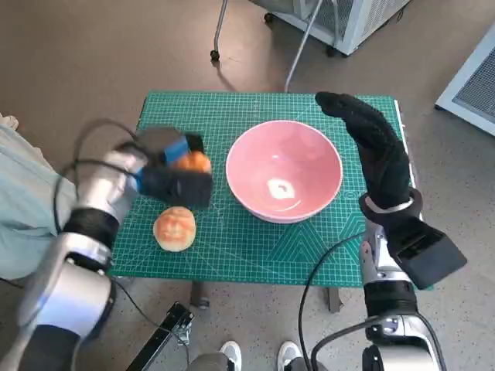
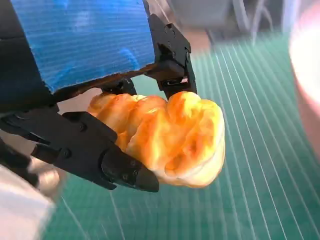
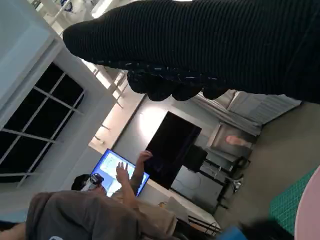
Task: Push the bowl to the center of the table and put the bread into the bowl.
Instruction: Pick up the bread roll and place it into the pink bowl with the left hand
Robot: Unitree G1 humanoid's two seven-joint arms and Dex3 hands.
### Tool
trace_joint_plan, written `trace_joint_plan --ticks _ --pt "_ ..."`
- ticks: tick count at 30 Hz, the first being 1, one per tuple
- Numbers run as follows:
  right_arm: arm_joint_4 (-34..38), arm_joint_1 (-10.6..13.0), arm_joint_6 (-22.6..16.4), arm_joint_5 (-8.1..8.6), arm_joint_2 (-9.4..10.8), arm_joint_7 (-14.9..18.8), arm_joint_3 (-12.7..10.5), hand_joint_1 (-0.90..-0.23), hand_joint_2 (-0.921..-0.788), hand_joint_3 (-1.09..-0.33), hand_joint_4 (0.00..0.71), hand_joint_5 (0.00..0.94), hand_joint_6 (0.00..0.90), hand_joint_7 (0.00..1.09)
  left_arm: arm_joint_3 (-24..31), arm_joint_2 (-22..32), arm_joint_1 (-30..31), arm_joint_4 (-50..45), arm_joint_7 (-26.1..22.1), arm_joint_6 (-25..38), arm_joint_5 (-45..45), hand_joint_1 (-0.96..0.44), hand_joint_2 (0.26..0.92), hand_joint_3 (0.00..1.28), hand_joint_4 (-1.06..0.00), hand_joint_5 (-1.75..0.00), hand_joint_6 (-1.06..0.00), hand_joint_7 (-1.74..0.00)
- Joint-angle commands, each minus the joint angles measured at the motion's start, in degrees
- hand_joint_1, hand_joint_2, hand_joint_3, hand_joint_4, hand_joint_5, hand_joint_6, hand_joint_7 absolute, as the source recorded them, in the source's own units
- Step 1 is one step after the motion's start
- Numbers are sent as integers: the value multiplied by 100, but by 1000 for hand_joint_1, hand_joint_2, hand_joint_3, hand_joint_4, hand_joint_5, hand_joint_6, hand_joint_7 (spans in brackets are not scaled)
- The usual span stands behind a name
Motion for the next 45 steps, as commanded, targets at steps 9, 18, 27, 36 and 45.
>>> trace_joint_plan --ticks 9,18,27,36,45 --pt "99 76 1 65 -19 80 -41 -702 -921 -798 241 8 -1 808 722 208 -565 -2215 206 278 -335 1 920 106 -636 -1202 -590 -1227" --pt "77 50 57 129 -47 174 -44 -700 -921 -798 236 6 -1 813 648 -276 -333 -3035 335 36 -361 1 920 89 -666 -1161 -600 -1224" --pt "118 34 42 154 -95 255 -96 -726 -921 -790 236 7 -1 818 329 -808 -473 -2544 239 -379 -286 0 920 96 -670 -1149 -579 -1257" --pt "207 26 -66 92 -168 256 -129 -735 -921 -789 241 10 -1 822 -85 -1381 -546 -1578 425 -308 4 0 920 97 -665 -1121 -583 -1290" --pt "141 91 -70 161 -256 314 -148 -719 -921 -791 241 12 -1 827 -35 -1718 -578 -692 86 -137 -228 0 920 146 -580 -1247 -557 -1276"
